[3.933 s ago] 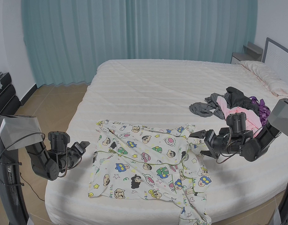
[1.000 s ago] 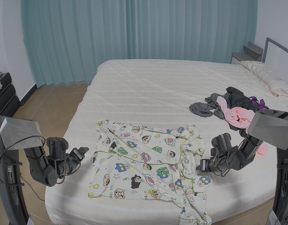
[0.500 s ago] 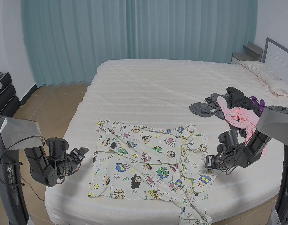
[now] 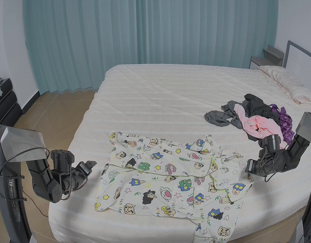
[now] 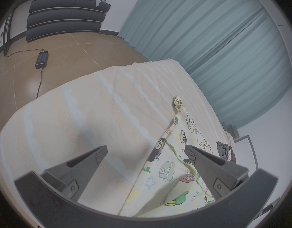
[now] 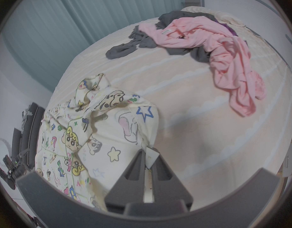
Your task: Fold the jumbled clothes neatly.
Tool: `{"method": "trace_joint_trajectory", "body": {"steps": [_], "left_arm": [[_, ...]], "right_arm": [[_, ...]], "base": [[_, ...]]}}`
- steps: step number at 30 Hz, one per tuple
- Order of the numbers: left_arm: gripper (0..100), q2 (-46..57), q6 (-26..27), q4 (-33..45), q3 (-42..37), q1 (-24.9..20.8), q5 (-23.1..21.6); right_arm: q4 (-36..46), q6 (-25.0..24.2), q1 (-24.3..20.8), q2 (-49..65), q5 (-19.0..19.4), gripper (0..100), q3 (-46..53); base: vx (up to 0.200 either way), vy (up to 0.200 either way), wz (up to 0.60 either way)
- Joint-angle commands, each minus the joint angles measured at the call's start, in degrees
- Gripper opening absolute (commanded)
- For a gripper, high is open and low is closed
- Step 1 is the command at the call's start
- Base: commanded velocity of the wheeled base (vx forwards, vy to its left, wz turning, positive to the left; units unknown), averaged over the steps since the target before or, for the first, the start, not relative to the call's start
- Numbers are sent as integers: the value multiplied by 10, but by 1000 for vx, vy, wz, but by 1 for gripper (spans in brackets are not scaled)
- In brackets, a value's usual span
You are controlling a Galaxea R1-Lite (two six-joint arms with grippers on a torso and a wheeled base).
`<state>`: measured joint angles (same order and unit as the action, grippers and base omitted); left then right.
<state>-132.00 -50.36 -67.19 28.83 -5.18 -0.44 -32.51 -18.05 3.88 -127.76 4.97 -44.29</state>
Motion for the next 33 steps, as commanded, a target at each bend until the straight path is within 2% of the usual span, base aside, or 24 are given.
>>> {"method": "trace_joint_trajectory", "body": {"steps": [1,14,15,22,26,29,33], "left_arm": [[100,0,2,0,-8,-7,-2],[100,3,10,0,-30,-27,-25],[100,3,9,0,-30,-28,-25],[100,14,12,0,-55,-43,-38],[100,39,92,0,-120,-46,-90],[100,44,132,0,-143,-46,-99],[100,60,137,-12,-155,-45,-102]], "right_arm": [[-12,1,28,-10,5,0,-21],[-22,1,45,-50,6,0,-103],[-22,1,45,-52,6,100,-106],[-23,-6,47,-36,23,100,-92],[-24,-10,65,-4,28,100,-65],[-26,-27,70,27,54,100,-32],[-26,-59,69,83,100,100,29]], "base": [[0,0,0],[0,0,0],[0,0,0],[0,0,0],[0,0,0],[0,0,0],[0,0,0]]}}
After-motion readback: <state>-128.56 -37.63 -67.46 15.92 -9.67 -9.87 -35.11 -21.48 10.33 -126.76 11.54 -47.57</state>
